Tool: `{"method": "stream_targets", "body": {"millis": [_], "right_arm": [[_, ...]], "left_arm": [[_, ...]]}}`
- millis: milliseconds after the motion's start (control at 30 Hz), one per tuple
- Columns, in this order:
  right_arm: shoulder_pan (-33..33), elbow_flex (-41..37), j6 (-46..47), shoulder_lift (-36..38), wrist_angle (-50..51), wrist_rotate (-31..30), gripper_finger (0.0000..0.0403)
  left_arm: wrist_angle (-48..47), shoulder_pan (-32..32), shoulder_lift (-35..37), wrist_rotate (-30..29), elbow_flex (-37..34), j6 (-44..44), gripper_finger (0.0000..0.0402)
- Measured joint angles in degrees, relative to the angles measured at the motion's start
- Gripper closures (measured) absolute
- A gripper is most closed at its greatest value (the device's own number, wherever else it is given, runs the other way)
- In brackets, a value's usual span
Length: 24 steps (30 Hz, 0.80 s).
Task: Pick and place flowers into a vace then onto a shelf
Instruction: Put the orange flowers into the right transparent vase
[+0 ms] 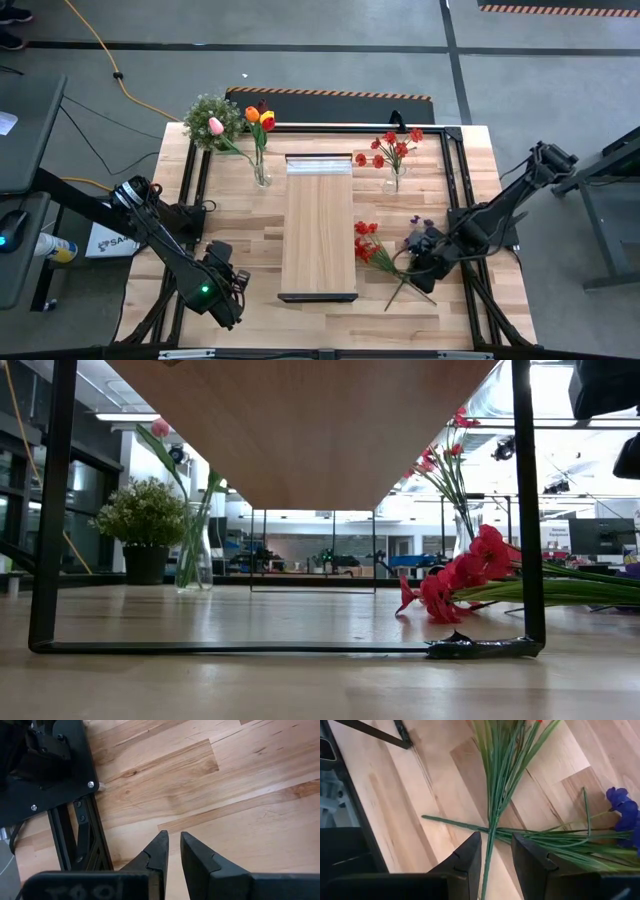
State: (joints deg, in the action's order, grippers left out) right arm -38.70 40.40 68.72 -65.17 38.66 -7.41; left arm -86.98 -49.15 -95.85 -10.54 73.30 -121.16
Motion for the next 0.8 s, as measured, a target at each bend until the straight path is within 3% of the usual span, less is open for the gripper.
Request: {"method": "stream_targets", "body": {"millis": [400,800], "right_arm": [[0.04,0.00,-0.80,-4.42,-5.88,-2.92,0.0304],[0.53,0.00,0.21,-10.99,-10.92,0.24,0.0304]], "left_arm": [[0.01,-0.01,0.00,-0.01,0.00,0.03,0.0316],[0.02,-0.01,0.00,-0.01,0.00,1.42,0.0316]]}}
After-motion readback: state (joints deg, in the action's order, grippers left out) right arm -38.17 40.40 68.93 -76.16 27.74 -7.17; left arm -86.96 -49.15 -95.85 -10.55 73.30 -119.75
